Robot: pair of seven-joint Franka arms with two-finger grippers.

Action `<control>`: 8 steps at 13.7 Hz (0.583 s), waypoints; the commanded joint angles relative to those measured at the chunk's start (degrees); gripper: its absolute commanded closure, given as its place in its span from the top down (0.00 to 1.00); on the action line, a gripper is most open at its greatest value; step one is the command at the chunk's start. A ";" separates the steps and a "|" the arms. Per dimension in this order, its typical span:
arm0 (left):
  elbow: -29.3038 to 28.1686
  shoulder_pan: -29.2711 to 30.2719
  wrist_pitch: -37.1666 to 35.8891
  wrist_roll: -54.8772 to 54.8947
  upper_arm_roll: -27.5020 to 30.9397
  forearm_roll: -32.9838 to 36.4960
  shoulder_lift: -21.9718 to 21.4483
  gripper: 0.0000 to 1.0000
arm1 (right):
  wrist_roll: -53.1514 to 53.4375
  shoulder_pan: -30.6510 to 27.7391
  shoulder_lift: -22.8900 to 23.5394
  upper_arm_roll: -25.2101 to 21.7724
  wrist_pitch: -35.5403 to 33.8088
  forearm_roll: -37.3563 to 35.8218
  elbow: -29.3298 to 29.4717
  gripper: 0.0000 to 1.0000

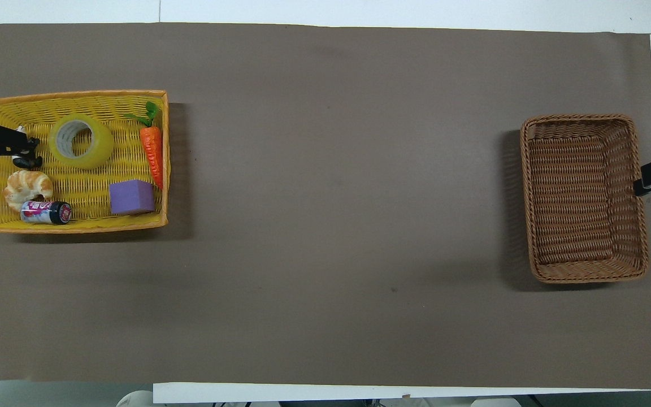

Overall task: Move tape to another basket
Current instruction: 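Lower the left gripper into the yellow tape roll's hole and grasp it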

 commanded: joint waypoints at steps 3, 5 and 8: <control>-1.03 1.81 9.69 0.13 -0.21 -0.34 7.44 0.82 | -1.31 -0.35 -1.09 0.38 0.47 -0.12 -1.33 0.99; -0.85 1.73 12.50 0.05 -0.21 -0.34 9.46 0.81 | -1.31 -0.35 -1.09 0.38 0.47 -0.12 -1.33 0.99; -0.59 1.73 15.40 -0.13 -0.21 -0.42 12.54 0.72 | -1.31 -0.35 -1.09 0.38 0.47 -0.12 -1.33 0.99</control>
